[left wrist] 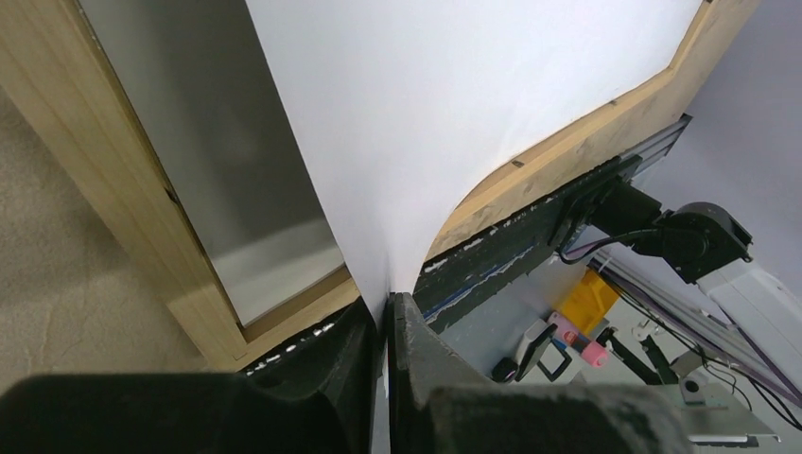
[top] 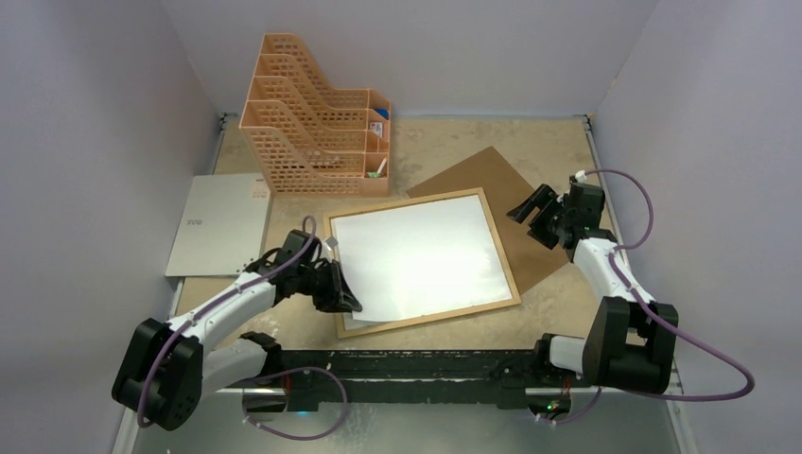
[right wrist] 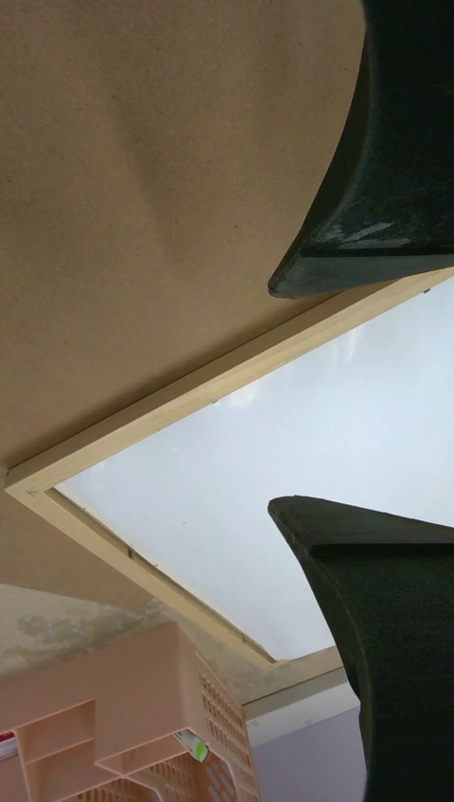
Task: Put the photo into the frame
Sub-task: Turn over the photo from the photo frame.
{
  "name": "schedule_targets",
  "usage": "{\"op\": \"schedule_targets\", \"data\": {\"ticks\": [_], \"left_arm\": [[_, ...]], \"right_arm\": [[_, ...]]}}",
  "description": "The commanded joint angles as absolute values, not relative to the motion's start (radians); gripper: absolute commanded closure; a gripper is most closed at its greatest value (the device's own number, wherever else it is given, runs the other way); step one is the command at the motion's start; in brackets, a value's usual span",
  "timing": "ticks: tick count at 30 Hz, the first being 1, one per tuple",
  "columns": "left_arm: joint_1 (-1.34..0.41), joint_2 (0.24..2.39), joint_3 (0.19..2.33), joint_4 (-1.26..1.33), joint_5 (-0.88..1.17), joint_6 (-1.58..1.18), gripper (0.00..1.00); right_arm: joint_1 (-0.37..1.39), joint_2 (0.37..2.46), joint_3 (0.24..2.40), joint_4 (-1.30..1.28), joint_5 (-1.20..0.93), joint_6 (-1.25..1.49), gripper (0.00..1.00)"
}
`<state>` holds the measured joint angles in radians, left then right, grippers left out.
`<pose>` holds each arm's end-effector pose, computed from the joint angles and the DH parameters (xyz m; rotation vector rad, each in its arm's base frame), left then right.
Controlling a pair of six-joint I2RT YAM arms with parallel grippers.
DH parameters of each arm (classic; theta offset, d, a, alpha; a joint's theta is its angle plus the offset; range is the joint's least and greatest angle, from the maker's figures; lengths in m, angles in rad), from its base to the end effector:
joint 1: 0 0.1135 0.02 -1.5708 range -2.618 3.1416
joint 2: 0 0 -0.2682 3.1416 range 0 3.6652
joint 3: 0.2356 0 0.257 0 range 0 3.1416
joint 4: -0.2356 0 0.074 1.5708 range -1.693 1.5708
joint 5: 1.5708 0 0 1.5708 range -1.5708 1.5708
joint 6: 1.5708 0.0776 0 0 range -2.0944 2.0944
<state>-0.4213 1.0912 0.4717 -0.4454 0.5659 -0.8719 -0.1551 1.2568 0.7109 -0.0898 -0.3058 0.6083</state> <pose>0.1675 -0.1206 0.1332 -0.4306 2.8437 -1.1122 0.3010 -0.0234 0.2022 0.6692 2.1325 0.5874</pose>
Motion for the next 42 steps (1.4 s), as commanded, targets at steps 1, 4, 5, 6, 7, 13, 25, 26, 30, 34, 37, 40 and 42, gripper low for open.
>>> {"op": "schedule_targets", "data": {"ticks": [1, 4, 5, 6, 7, 13, 25, 26, 30, 34, 37, 40, 42], "left_arm": [[-0.423, 1.084, 0.465, -0.392, 0.621, -0.895, 0.87], [-0.423, 1.086, 0.470, -0.399, 0.608, -0.891, 0.80], [-0.423, 1.086, 0.474, -0.399, 0.603, -0.891, 0.77], [-0.423, 1.087, 0.485, -0.403, 0.595, -0.890, 0.74], [-0.423, 1.086, 0.495, -0.415, 0.577, -0.883, 0.69], [-0.422, 1.087, 0.571, -0.534, 0.462, -0.822, 0.40], [-0.422, 1.101, 0.668, -0.669, 0.226, -0.776, 0.25], [-0.421, 1.104, 0.674, -0.665, 0.207, -0.778, 0.25], [-0.420, 1.144, 0.678, -0.590, 0.183, -0.794, 0.25], [-0.412, 1.243, 0.687, -0.525, 0.185, -0.772, 0.27], [-0.395, 1.299, 0.698, -0.487, 0.175, -0.735, 0.27], [-0.372, 1.332, 0.714, -0.460, 0.186, -0.705, 0.27], [-0.361, 1.344, 0.724, -0.450, 0.194, -0.691, 0.27]], "right_arm": [[-0.149, 1.264, 0.706, -0.065, -0.313, 0.586, 0.22], [-0.150, 1.268, 0.708, -0.064, -0.311, 0.585, 0.22], [-0.149, 1.270, 0.708, -0.064, -0.313, 0.585, 0.22], [-0.149, 1.272, 0.708, -0.063, -0.313, 0.584, 0.22], [-0.149, 1.273, 0.708, -0.064, -0.313, 0.584, 0.22], [-0.150, 1.272, 0.711, -0.065, -0.314, 0.584, 0.22], [-0.150, 1.297, 0.735, -0.059, -0.327, 0.561, 0.22], [-0.149, 1.302, 0.735, -0.053, -0.336, 0.556, 0.22], [-0.149, 1.326, 0.731, -0.031, -0.350, 0.532, 0.21], [-0.147, 1.379, 0.733, -0.040, -0.364, 0.510, 0.21], [-0.136, 1.421, 0.738, -0.066, -0.348, 0.483, 0.21], [-0.115, 1.455, 0.739, -0.077, -0.367, 0.459, 0.20], [-0.094, 1.478, 0.741, -0.083, -0.382, 0.456, 0.20]]}}
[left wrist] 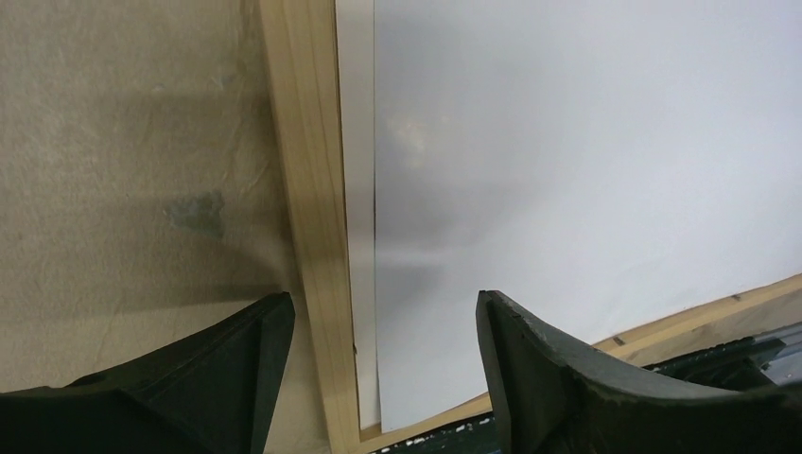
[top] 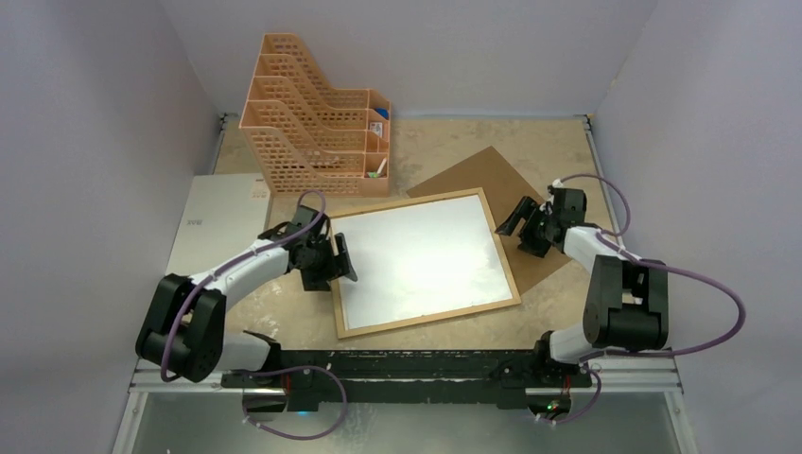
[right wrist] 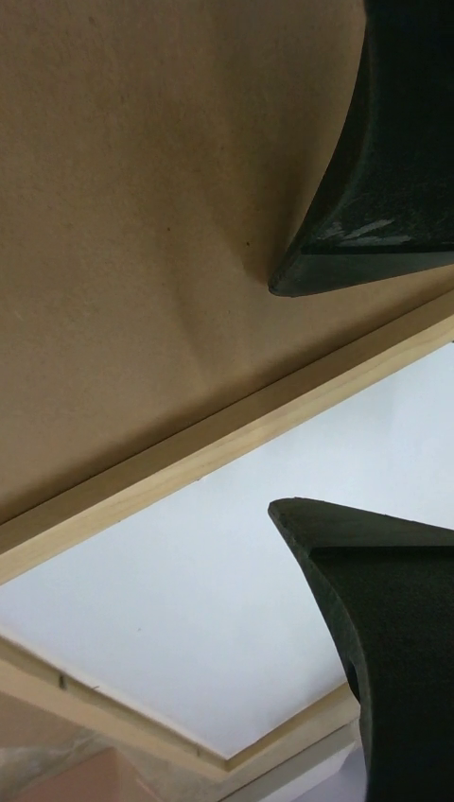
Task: Put the photo into the frame
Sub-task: Turn over the photo from the photo frame, then move the photo frame to the center of the board.
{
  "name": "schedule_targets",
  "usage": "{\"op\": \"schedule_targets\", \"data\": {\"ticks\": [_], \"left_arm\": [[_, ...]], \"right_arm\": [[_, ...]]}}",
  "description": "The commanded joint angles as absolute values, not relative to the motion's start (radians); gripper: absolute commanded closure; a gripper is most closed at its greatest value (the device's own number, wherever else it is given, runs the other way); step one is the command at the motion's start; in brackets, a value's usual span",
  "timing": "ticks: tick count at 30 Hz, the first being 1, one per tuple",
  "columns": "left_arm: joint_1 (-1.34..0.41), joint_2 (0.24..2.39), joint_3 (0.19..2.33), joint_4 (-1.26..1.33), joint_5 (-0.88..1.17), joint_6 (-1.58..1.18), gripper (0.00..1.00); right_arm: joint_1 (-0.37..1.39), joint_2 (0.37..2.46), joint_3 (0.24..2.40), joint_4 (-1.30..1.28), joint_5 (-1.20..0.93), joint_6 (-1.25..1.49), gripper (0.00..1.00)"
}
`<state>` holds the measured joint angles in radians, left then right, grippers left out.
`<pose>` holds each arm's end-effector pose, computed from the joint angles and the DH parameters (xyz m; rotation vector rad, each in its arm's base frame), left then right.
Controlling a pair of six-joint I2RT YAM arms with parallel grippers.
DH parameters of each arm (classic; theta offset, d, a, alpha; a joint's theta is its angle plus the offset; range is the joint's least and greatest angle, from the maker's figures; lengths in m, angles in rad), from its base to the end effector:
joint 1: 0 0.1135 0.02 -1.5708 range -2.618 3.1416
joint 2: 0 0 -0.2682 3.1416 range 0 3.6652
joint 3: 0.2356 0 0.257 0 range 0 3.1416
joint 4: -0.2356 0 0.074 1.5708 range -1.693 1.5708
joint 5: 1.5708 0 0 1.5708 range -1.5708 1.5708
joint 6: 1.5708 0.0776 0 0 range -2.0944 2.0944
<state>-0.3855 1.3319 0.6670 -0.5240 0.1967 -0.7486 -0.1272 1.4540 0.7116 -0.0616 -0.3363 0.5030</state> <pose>0.2224 -0.1066 0.1278 -0.4653 2.8384 -0.5379 0.3163 -0.0146 0.1491 0.5845 2.3207 0.5780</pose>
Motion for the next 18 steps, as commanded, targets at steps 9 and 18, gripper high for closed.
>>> {"op": "schedule_targets", "data": {"ticks": [9, 18], "left_arm": [[-0.279, 1.375, 0.681, -0.394, 0.224, -0.664, 0.26], [-0.244, 1.397, 0.658, -0.340, 0.341, -0.622, 0.28]], "right_arm": [[0.013, 1.549, 0.734, -0.067, -0.530, 0.450, 0.20], [0.114, 1.539, 0.728, -0.032, -0.706, 0.413, 0.21]]}}
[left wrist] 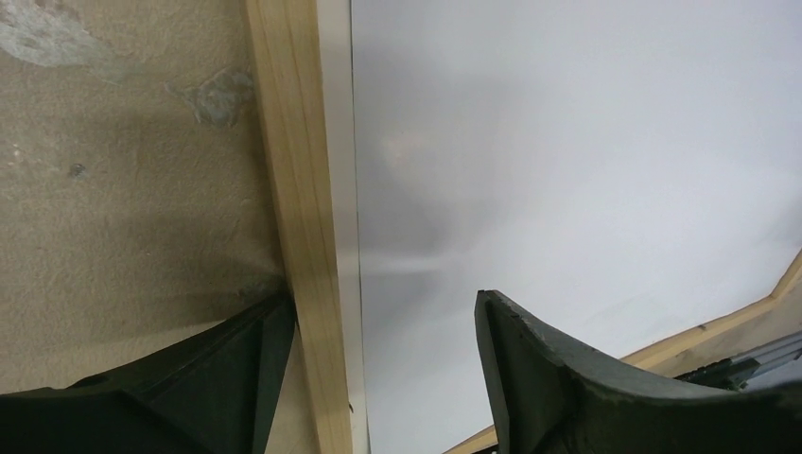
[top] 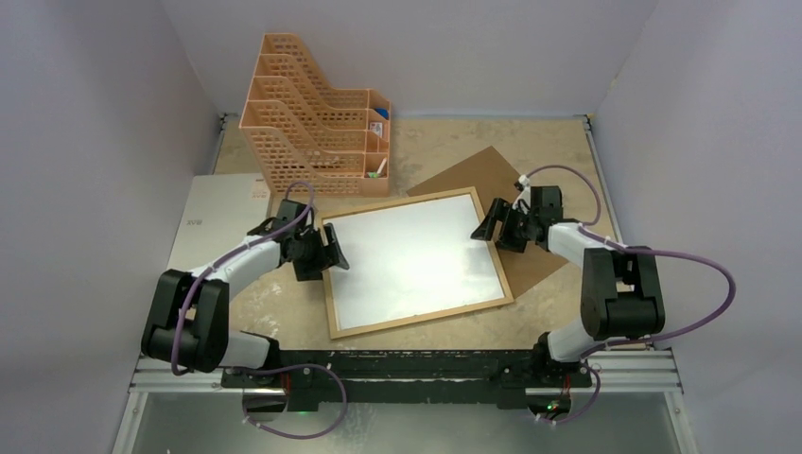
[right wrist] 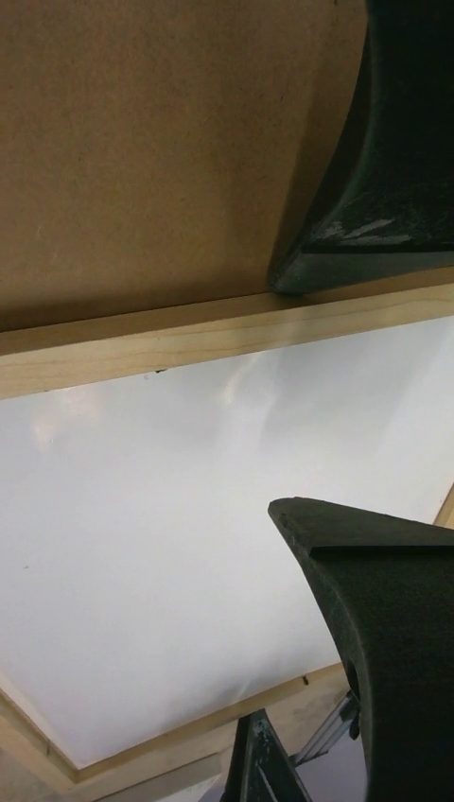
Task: Put the photo into the frame
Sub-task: Move the photo frame to the center of the board.
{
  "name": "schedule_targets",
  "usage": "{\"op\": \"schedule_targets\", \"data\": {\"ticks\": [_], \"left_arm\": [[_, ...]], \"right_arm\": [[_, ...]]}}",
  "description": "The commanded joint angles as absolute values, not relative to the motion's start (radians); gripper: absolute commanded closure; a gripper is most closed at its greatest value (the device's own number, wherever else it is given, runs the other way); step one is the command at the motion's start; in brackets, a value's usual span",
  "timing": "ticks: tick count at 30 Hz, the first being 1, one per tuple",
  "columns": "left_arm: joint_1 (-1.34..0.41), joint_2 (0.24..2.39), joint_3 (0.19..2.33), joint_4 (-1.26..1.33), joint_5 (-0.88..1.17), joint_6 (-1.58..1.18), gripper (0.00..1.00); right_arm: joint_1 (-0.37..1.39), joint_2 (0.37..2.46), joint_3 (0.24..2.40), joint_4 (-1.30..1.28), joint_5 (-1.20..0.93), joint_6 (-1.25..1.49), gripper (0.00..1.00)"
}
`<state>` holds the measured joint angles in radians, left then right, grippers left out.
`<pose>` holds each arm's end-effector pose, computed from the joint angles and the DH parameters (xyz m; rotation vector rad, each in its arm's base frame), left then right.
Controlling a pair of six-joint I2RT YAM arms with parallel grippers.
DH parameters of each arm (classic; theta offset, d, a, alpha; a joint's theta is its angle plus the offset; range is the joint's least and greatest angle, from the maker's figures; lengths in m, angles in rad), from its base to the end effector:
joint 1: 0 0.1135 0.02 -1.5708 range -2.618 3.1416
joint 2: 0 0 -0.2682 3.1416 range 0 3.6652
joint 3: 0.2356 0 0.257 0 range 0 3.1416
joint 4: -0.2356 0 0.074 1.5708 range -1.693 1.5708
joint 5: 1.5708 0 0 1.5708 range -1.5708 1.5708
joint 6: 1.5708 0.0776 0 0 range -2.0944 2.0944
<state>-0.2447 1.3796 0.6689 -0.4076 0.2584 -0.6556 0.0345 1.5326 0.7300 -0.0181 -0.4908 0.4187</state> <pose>0.2501 -0.0829 0.1252 -0.4863 2.7416 -0.6043 0.3222 0.0477 0.1393 0.2261 2.4024 0.7984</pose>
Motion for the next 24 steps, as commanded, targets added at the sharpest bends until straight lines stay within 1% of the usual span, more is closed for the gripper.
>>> {"op": "schedule_targets", "data": {"ticks": [1, 4, 8, 14, 21, 24], "left_arm": [[-0.243, 1.391, 0.664, -0.358, 0.323, -0.619, 0.29], [-0.235, 1.360, 0.679, -0.434, 0.225, -0.616, 0.29], [-0.226, 1.326, 0.695, -0.544, 0.071, -0.627, 0.29], [-0.195, 1.363, 0.756, -0.628, -0.121, -0.675, 0.28], [-0.132, 1.456, 0.855, -0.594, -0.156, -0.605, 0.27], [-0.124, 1.483, 0.890, -0.595, -0.149, -0.588, 0.26]], "right_arm": [[0.124, 1.542, 0.729, -0.029, -0.721, 0.413, 0.21], [0.185, 1.561, 0.730, -0.005, -0.767, 0.423, 0.21], [0.258, 1.589, 0.736, 0.025, -0.774, 0.460, 0.21], [0.343, 1.606, 0.730, 0.110, -0.751, 0.614, 0.21], [0.446, 1.627, 0.758, 0.114, -0.743, 0.698, 0.21], [0.455, 1.607, 0.767, 0.029, -0.665, 0.676, 0.21]]}}
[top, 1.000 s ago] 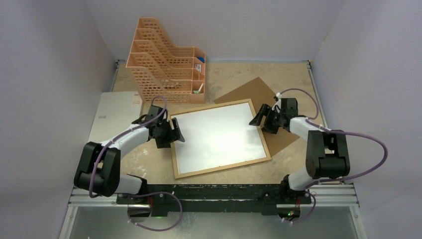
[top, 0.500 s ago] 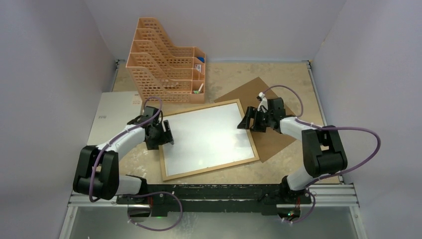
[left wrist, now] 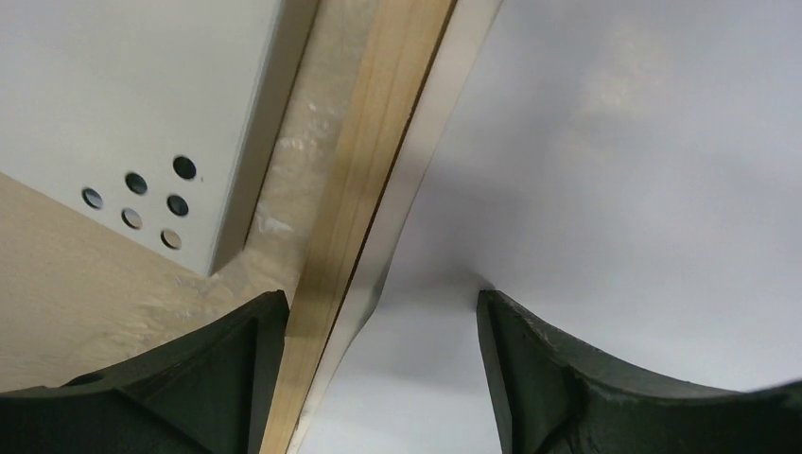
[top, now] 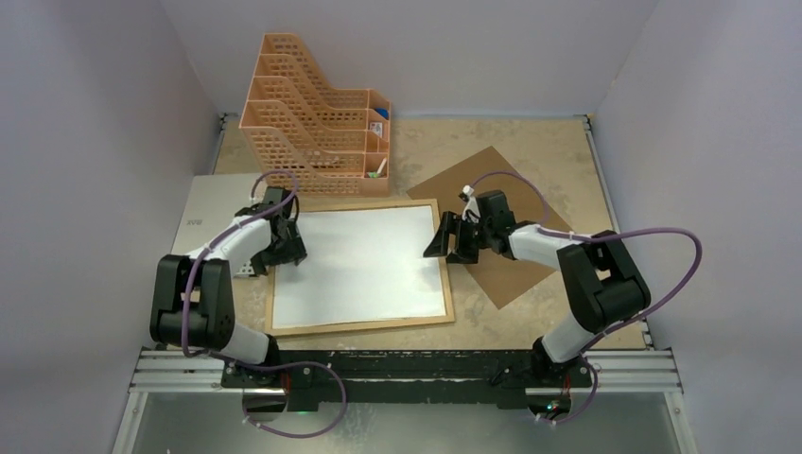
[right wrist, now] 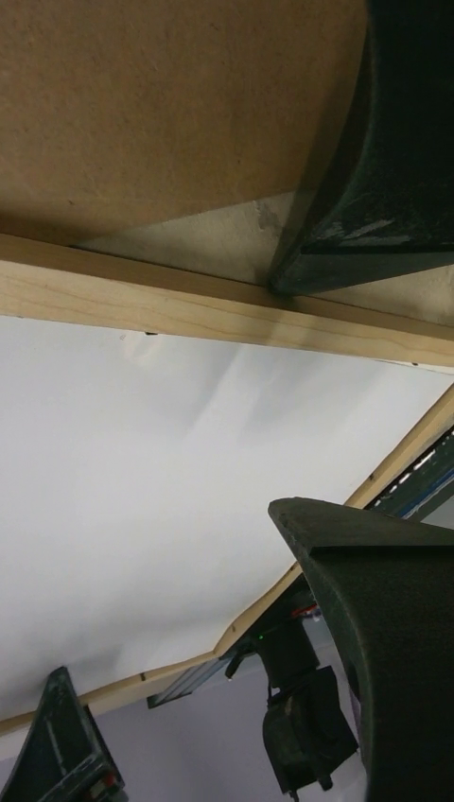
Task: Put the photo into the frame
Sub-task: Move the photo frame to the center of the board.
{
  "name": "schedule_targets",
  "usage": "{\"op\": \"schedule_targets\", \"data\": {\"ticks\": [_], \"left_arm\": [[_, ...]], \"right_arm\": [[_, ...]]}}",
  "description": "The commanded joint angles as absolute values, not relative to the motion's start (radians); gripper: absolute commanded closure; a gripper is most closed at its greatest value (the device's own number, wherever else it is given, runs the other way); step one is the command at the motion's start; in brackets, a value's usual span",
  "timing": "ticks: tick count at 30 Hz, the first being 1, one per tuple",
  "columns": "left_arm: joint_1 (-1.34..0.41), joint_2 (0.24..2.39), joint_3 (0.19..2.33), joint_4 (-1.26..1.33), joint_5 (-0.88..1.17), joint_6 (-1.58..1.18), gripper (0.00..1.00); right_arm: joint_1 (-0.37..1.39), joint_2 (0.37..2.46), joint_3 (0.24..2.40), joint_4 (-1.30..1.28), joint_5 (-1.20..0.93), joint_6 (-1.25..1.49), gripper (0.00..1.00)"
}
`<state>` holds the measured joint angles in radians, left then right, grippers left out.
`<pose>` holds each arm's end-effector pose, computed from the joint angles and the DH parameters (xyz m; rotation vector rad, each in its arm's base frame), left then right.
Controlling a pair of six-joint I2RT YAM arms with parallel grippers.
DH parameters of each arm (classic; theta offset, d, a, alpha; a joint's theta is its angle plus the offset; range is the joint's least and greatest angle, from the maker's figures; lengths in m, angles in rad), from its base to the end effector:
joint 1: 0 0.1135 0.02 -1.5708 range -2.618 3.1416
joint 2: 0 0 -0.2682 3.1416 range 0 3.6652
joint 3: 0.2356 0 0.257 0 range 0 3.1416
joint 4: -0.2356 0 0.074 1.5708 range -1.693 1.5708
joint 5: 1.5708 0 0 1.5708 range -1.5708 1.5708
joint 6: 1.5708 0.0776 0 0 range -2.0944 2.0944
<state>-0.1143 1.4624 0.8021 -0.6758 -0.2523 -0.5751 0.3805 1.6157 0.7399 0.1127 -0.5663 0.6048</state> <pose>0.2604 -0.0104 0.1292 -0.6870 2.7437 0.2249 0.2993 0.1645 0.1315 -0.0286 2.4725 1.1250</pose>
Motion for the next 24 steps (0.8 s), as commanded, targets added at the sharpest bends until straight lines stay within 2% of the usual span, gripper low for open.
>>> {"op": "schedule_targets", "data": {"ticks": [1, 4, 13, 24], "left_arm": [[-0.123, 1.484, 0.896, -0.599, -0.148, -0.588, 0.26], [-0.123, 1.467, 0.898, -0.618, -0.163, -0.592, 0.25], [-0.121, 1.394, 0.970, -0.724, -0.326, -0.594, 0.22], [-0.121, 1.346, 1.048, -0.693, -0.145, -0.570, 0.22]], "right_arm": [[0.455, 1.593, 0.782, -0.024, -0.591, 0.660, 0.21], [0.455, 1.540, 0.815, -0.096, -0.425, 0.649, 0.19], [0.455, 1.637, 0.847, -0.010, -0.258, 0.664, 0.18], [0.428, 1.799, 1.021, -0.054, 0.140, 0.704, 0.17]]}}
